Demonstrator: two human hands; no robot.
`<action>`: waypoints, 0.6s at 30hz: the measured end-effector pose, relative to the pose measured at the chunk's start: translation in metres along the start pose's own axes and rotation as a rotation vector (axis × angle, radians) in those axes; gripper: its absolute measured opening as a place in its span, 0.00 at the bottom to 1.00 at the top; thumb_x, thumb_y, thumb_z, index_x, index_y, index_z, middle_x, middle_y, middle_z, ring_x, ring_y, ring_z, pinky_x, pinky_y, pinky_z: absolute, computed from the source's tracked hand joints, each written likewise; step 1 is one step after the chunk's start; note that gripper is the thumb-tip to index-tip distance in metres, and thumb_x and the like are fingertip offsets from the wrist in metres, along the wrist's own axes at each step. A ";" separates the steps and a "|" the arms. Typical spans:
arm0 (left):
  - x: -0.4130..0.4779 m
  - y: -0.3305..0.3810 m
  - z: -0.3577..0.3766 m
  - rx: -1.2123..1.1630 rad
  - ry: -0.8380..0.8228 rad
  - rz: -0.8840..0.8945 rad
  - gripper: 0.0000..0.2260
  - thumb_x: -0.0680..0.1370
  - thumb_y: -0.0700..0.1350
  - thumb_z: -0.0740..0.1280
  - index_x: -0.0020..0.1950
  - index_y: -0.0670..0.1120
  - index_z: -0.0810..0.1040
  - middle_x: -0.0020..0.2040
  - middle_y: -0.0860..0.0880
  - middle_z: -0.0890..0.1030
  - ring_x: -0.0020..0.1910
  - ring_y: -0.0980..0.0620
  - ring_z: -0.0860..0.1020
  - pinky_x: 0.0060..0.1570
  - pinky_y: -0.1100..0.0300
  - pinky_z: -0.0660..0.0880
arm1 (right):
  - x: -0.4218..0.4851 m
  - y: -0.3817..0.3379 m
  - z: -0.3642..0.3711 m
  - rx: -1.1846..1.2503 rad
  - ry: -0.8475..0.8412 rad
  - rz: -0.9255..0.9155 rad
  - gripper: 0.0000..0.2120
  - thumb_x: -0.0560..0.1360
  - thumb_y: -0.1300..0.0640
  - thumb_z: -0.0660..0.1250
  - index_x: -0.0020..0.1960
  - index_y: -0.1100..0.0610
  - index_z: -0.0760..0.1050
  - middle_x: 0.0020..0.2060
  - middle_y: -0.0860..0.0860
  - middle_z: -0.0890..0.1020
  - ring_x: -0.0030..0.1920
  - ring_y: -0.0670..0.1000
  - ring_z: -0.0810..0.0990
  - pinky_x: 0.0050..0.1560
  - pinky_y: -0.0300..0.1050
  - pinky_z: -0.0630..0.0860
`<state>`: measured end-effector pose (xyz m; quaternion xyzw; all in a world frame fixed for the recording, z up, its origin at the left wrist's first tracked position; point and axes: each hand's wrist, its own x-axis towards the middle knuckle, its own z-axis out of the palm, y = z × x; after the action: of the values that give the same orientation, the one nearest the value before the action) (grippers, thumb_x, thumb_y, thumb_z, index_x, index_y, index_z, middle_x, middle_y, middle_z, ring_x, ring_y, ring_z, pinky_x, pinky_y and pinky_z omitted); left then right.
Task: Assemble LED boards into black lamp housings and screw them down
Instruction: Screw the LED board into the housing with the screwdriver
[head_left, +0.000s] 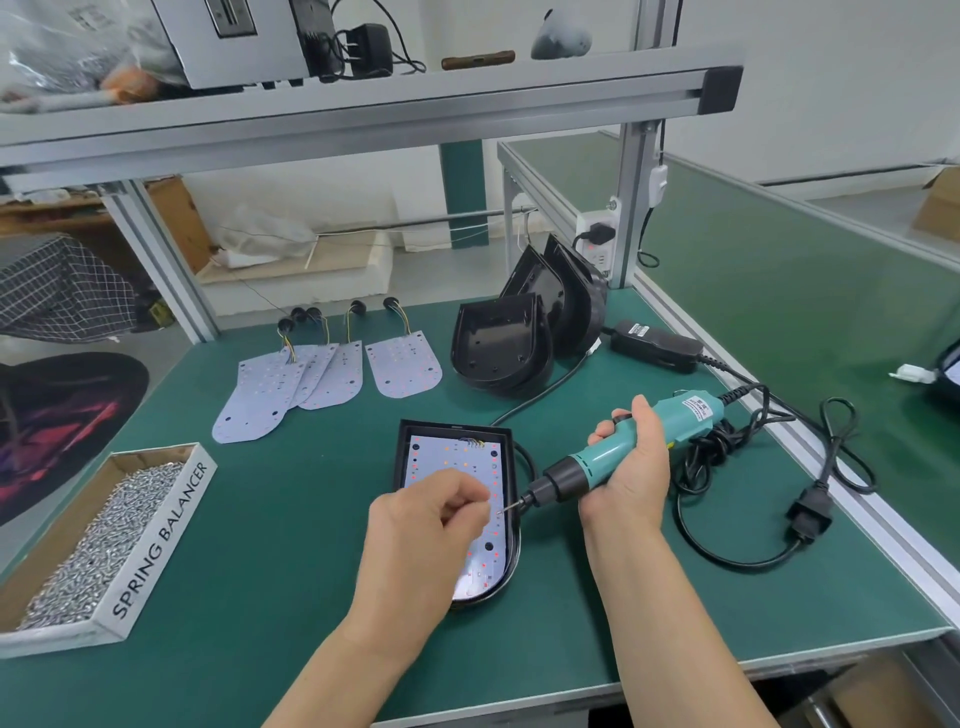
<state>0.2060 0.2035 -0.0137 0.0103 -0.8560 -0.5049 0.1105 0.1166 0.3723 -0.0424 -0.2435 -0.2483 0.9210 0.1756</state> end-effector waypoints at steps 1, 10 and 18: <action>0.003 -0.001 -0.005 -0.053 0.017 -0.032 0.12 0.76 0.35 0.71 0.40 0.52 0.83 0.35 0.53 0.84 0.35 0.53 0.84 0.35 0.61 0.80 | 0.000 0.000 0.000 0.005 0.002 0.002 0.08 0.76 0.55 0.72 0.45 0.54 0.73 0.34 0.47 0.78 0.30 0.44 0.76 0.32 0.37 0.74; 0.047 -0.060 -0.056 -0.375 0.186 -0.559 0.09 0.77 0.44 0.70 0.39 0.40 0.79 0.33 0.47 0.75 0.25 0.54 0.68 0.21 0.65 0.62 | -0.002 0.002 0.001 -0.062 -0.058 -0.004 0.09 0.77 0.54 0.71 0.43 0.55 0.73 0.33 0.46 0.76 0.30 0.45 0.75 0.31 0.36 0.73; 0.050 -0.044 -0.036 -0.012 -0.274 -0.557 0.19 0.62 0.56 0.78 0.39 0.42 0.82 0.34 0.49 0.85 0.30 0.53 0.79 0.34 0.62 0.71 | -0.036 0.000 0.028 -0.168 -0.284 -0.165 0.08 0.74 0.55 0.72 0.40 0.54 0.74 0.30 0.46 0.78 0.28 0.45 0.74 0.29 0.37 0.73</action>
<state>0.1603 0.1448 -0.0265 0.1755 -0.8243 -0.5174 -0.1485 0.1313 0.3458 -0.0077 -0.1036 -0.3659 0.9046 0.1926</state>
